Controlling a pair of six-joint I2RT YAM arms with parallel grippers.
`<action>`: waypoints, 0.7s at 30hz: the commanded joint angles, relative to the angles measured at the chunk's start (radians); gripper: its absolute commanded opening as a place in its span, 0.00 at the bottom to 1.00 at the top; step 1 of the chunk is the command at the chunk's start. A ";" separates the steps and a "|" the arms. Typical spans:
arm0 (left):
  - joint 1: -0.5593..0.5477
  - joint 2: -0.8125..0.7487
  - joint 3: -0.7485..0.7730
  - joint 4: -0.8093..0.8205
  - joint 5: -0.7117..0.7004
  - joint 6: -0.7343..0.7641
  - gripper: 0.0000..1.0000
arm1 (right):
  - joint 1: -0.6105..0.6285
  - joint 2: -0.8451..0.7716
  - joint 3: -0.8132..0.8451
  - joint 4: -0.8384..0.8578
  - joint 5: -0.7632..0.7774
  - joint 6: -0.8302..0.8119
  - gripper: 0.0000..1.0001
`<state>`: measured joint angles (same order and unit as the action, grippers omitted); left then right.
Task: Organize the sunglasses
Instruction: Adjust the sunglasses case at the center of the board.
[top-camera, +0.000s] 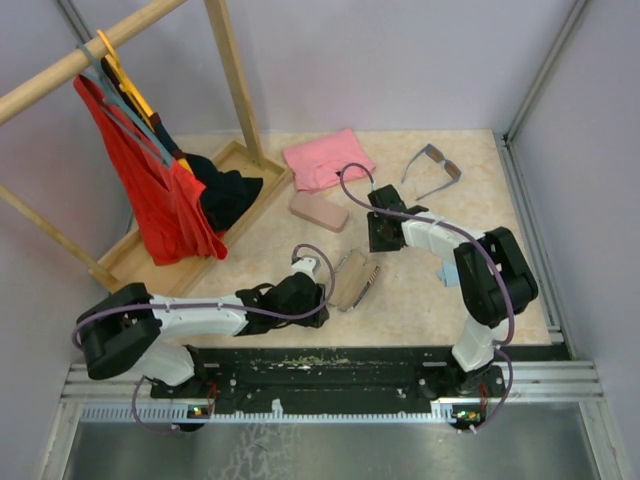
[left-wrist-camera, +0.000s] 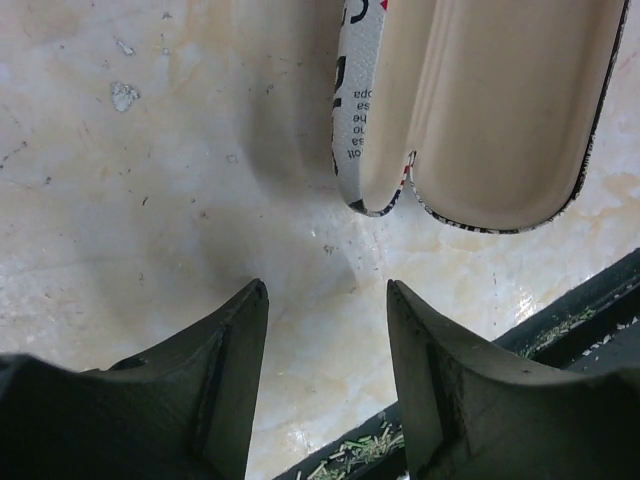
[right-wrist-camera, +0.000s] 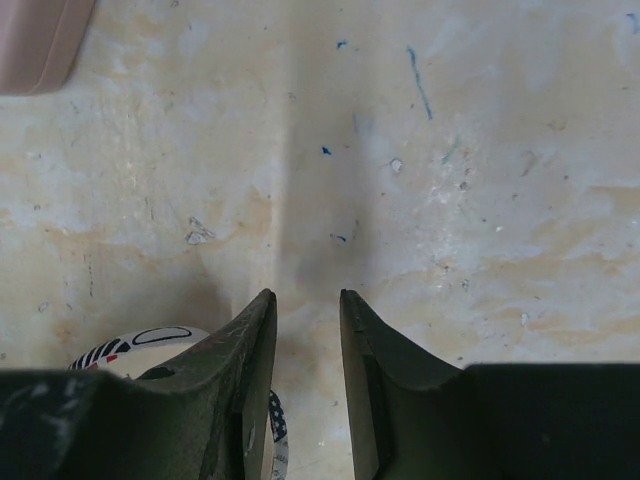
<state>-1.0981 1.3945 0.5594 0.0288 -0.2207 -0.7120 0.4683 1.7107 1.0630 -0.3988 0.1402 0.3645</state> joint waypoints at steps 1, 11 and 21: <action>-0.005 0.046 0.049 0.031 -0.028 -0.006 0.57 | -0.003 0.013 0.026 0.034 -0.098 -0.054 0.32; 0.000 0.168 0.143 -0.036 -0.107 -0.001 0.58 | 0.008 -0.035 -0.042 0.023 -0.166 -0.019 0.26; 0.054 0.199 0.177 -0.073 -0.135 0.035 0.57 | 0.041 -0.109 -0.101 0.022 -0.196 0.024 0.26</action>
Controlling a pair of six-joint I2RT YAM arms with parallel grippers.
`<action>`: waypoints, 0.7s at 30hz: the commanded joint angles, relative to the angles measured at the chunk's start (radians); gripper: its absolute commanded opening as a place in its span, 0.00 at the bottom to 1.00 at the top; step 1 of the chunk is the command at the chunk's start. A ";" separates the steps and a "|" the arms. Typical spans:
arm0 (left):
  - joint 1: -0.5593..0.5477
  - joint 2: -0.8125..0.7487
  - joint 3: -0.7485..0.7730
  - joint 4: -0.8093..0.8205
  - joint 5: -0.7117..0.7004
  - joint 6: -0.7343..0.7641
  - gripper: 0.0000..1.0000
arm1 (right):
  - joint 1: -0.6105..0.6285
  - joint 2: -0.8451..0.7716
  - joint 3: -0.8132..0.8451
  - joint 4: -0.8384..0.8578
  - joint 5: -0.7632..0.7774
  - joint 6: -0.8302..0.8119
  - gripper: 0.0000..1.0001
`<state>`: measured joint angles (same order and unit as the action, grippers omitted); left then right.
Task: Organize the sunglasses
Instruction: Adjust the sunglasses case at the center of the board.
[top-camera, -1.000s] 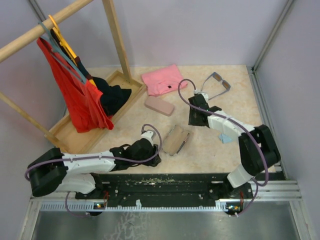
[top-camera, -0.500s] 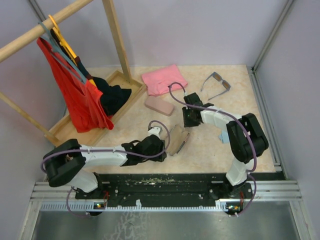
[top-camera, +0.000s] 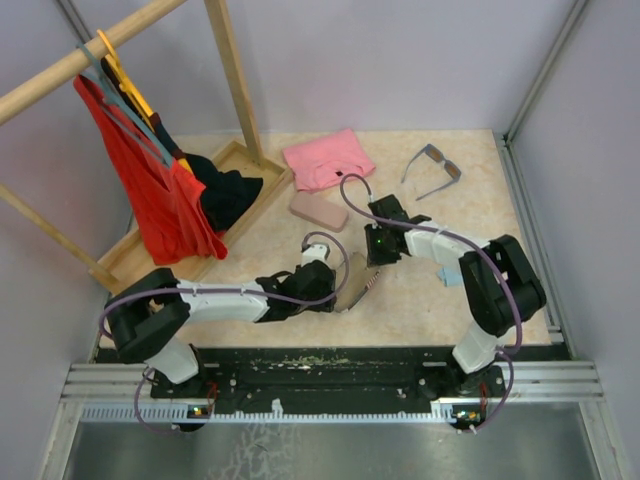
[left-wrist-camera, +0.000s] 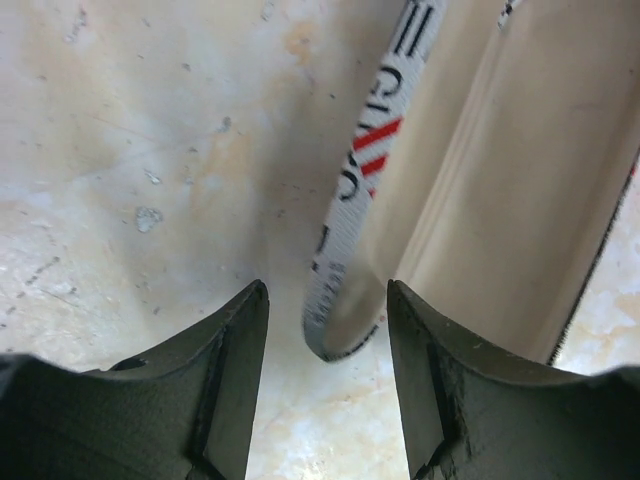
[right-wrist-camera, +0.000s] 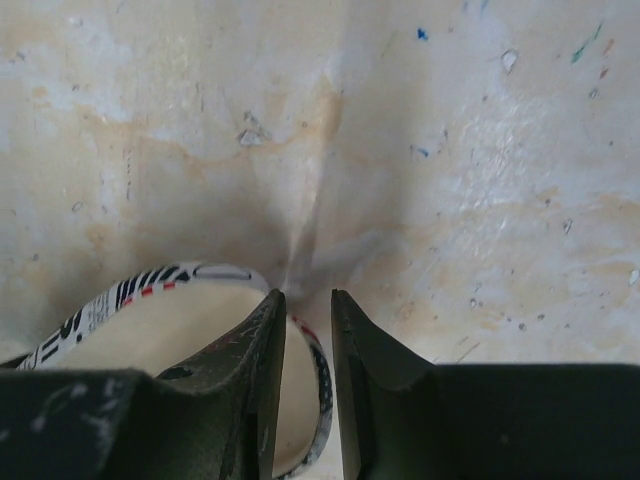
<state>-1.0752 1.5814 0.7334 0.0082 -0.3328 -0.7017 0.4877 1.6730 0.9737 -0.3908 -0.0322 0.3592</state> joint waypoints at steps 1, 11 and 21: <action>0.040 0.010 0.003 -0.050 -0.020 0.028 0.57 | 0.027 -0.077 -0.018 0.014 -0.023 0.040 0.26; 0.097 0.009 0.039 -0.034 0.029 0.073 0.54 | 0.071 -0.196 -0.141 0.079 0.006 0.217 0.25; 0.145 0.041 0.092 -0.022 0.058 0.137 0.54 | 0.094 -0.376 -0.291 0.174 0.023 0.367 0.25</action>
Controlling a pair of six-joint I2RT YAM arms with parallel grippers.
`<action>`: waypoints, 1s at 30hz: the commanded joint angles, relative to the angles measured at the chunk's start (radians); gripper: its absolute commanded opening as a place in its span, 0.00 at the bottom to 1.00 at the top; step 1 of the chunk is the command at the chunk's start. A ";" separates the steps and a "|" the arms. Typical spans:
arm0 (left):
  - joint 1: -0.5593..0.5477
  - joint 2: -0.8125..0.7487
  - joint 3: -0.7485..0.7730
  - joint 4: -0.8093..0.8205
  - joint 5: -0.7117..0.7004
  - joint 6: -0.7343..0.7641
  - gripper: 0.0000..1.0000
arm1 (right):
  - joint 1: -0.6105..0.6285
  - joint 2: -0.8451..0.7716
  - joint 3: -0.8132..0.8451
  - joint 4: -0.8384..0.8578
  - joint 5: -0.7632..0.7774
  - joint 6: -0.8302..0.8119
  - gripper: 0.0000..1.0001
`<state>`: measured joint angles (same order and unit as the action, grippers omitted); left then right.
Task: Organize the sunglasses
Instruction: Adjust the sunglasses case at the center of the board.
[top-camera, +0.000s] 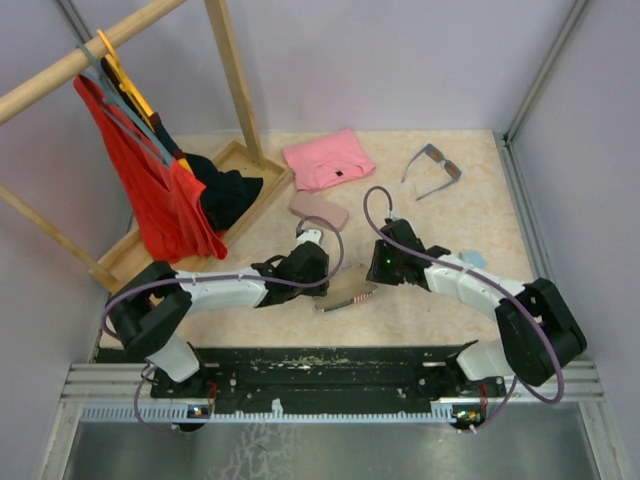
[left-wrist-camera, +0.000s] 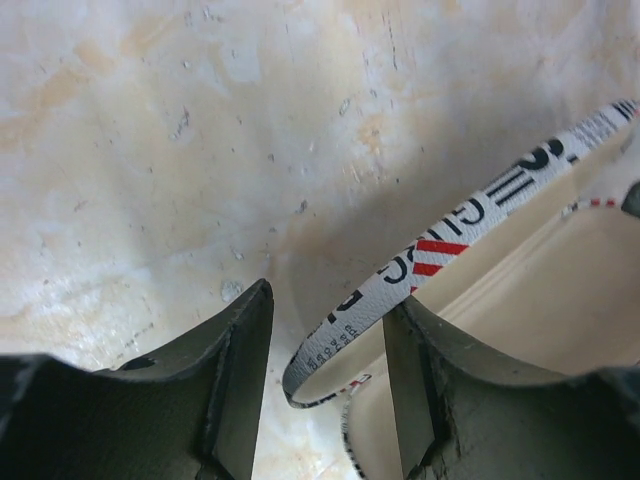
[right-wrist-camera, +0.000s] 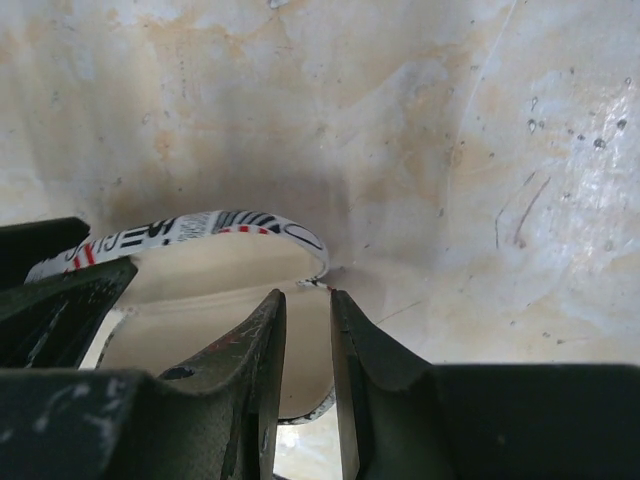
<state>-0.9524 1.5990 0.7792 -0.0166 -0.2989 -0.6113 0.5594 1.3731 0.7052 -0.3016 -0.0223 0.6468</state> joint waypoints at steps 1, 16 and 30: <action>0.027 0.026 0.053 -0.001 0.026 0.054 0.54 | 0.025 -0.089 -0.031 0.083 0.026 0.085 0.25; 0.041 -0.189 -0.103 0.030 0.116 0.037 0.68 | 0.027 -0.207 -0.100 0.070 0.030 -0.054 0.48; 0.038 -0.120 -0.143 0.123 0.196 0.015 0.56 | 0.027 -0.010 -0.067 0.187 0.004 -0.033 0.37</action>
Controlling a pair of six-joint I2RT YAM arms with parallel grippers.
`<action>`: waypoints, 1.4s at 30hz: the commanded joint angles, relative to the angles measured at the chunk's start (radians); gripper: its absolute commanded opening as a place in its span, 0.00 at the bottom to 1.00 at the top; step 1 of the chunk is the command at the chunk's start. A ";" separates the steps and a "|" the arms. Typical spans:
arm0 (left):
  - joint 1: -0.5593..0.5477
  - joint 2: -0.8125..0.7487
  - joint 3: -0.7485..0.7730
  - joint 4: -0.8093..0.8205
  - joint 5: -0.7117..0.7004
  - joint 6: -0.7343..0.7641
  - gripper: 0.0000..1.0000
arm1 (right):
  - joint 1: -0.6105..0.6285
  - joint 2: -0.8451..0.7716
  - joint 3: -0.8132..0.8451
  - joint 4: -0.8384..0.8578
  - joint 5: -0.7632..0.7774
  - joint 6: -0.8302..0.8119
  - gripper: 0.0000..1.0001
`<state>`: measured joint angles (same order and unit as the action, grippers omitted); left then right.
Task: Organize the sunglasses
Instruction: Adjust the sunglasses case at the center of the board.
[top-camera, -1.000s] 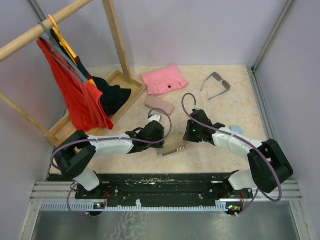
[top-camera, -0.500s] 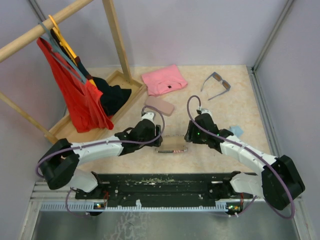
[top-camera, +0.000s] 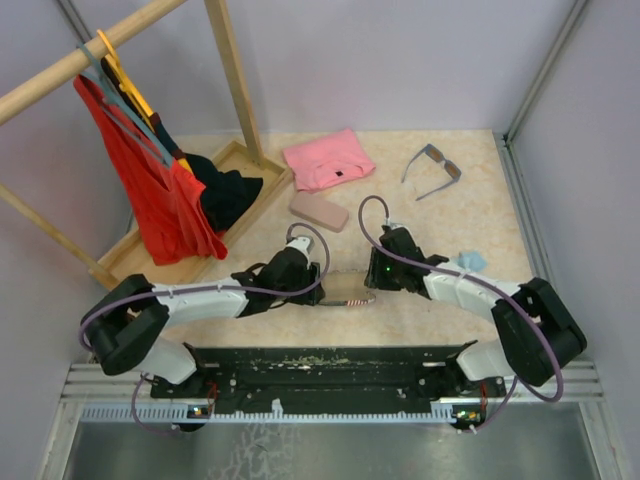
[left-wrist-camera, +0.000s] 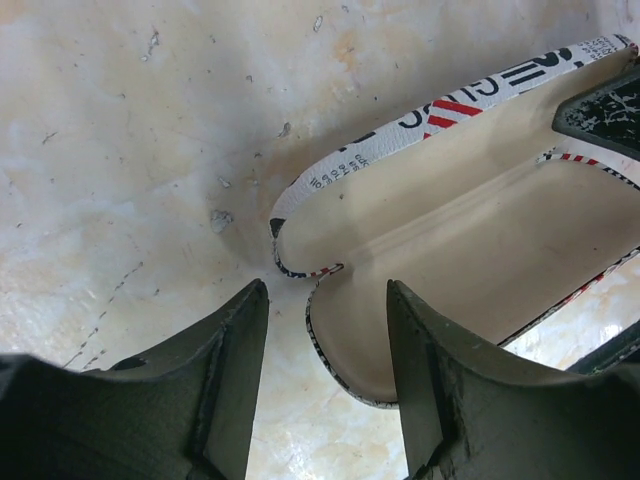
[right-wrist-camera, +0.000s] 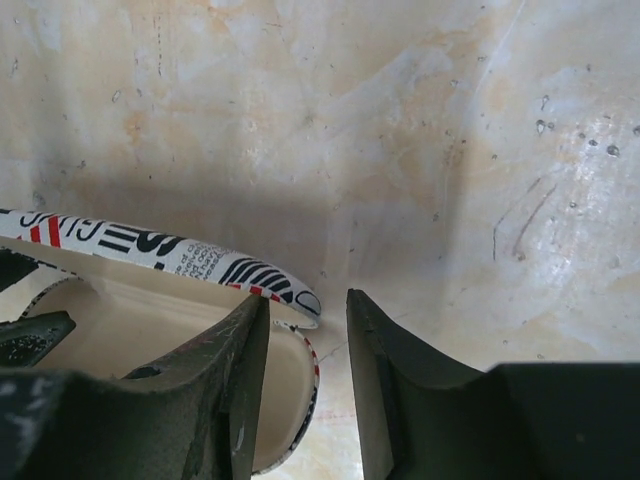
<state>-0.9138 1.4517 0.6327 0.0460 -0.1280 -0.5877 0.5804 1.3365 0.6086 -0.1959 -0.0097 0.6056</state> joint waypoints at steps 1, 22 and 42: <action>0.001 0.036 0.008 0.061 0.023 -0.007 0.56 | 0.006 0.032 0.036 0.083 -0.004 0.008 0.36; 0.119 0.199 0.211 0.059 0.015 0.122 0.54 | 0.006 0.220 0.202 0.176 0.050 0.037 0.31; 0.220 0.385 0.487 0.047 0.046 0.254 0.55 | -0.010 0.296 0.253 0.298 0.199 0.122 0.24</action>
<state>-0.7059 1.8263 1.0435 0.0563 -0.0811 -0.3595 0.5632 1.6264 0.8082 0.0071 0.1860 0.6998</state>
